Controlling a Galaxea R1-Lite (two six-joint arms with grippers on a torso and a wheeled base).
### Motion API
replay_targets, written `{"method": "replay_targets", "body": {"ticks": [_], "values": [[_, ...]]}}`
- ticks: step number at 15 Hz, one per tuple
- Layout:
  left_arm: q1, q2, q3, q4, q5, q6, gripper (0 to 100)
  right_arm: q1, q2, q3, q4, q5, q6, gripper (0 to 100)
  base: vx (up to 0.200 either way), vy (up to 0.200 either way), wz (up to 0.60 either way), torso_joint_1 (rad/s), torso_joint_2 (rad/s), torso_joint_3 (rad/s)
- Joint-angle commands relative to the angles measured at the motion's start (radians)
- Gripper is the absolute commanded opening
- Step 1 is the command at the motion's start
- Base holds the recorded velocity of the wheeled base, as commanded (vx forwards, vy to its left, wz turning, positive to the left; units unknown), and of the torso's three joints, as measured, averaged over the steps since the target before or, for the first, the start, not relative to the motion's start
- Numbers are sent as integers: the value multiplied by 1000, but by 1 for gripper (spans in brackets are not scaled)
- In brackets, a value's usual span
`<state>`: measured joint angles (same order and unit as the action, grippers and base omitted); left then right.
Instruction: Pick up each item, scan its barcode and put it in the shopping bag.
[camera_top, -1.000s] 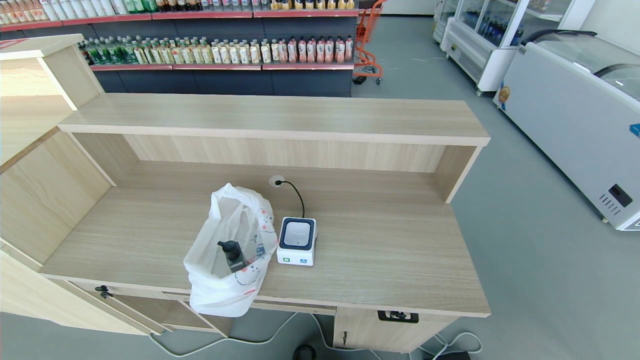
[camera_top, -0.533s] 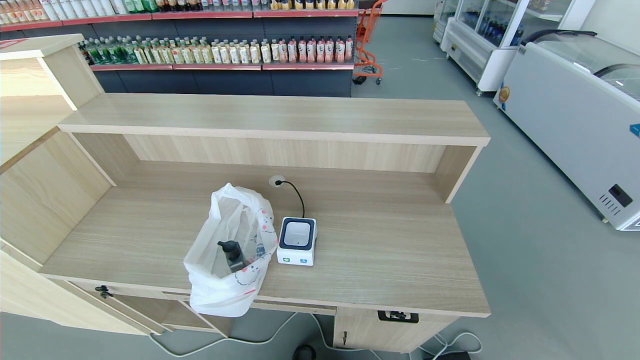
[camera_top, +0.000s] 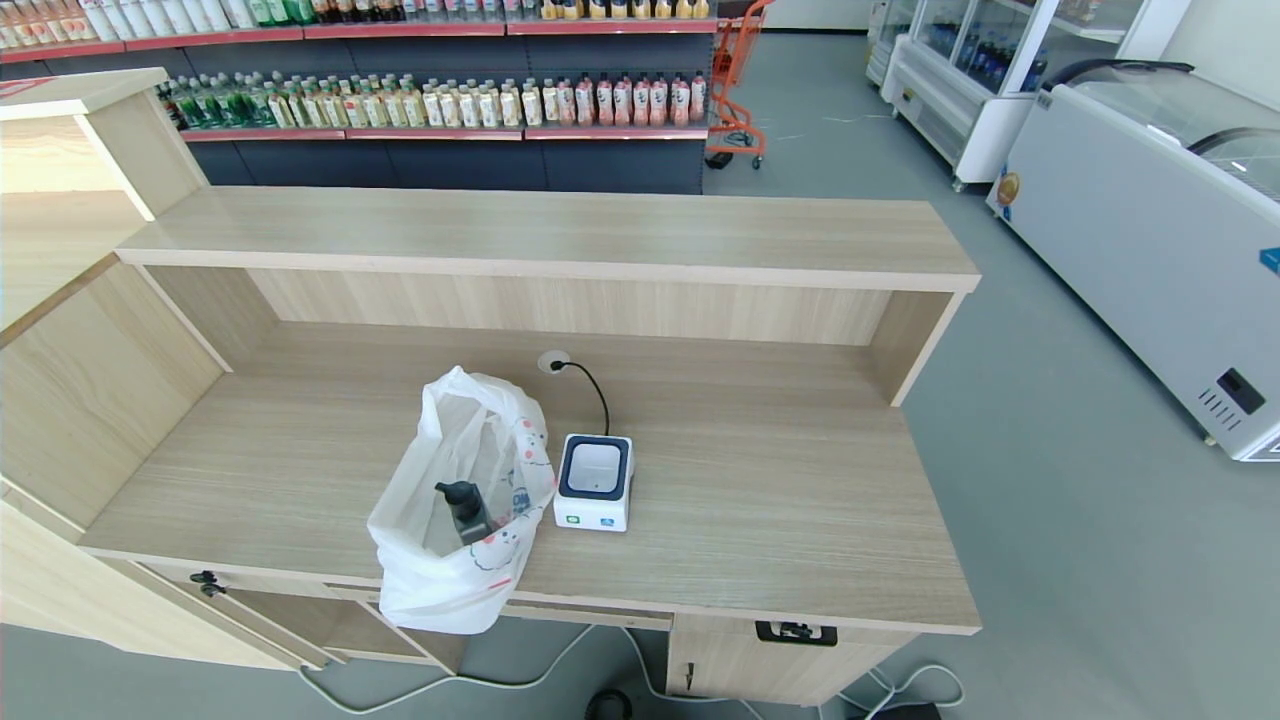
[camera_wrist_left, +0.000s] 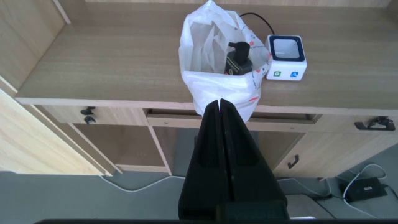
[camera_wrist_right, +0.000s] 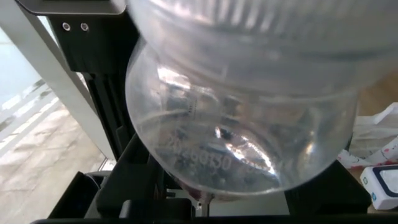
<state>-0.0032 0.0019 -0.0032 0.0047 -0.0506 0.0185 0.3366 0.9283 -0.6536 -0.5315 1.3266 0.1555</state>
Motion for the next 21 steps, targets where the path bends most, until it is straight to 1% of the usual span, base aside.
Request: {"method": "replay_targets", "body": {"ticks": [1,7,10,11,12,14,15,16,18,19,21], "values": [[0,0,0,0,0,0,0,-24,10,2,-1,0,1,0,0,0,0,0,0,0],[0,0,0,0,0,0,0,-36,3,2,1,-4,7,0,0,0,0,0,0,0],[0,0,0,0,0,0,0,-68,26,25,-8,-18,-14,0,0,0,0,0,0,0],[0,0,0,0,0,0,0,-108,87,25,-8,-83,-79,0,0,0,0,0,0,0],[0,0,0,0,0,0,0,-160,155,25,-8,-182,-160,0,0,0,0,0,0,0],[0,0,0,0,0,0,0,-266,273,45,-7,-418,-350,0,0,0,0,0,0,0],[0,0,0,0,0,0,0,-292,305,72,-7,-560,-464,0,0,0,0,0,0,0],[0,0,0,0,0,0,0,-301,313,103,-7,-670,-547,0,0,0,0,0,0,0],[0,0,0,0,0,0,0,-317,320,150,-15,-734,-577,0,0,0,0,0,0,0],[0,0,0,0,0,0,0,-317,345,155,-18,-793,-616,0,0,0,0,0,0,0],[0,0,0,0,0,0,0,-318,385,158,-21,-966,-751,0,0,0,0,0,0,0]]}}
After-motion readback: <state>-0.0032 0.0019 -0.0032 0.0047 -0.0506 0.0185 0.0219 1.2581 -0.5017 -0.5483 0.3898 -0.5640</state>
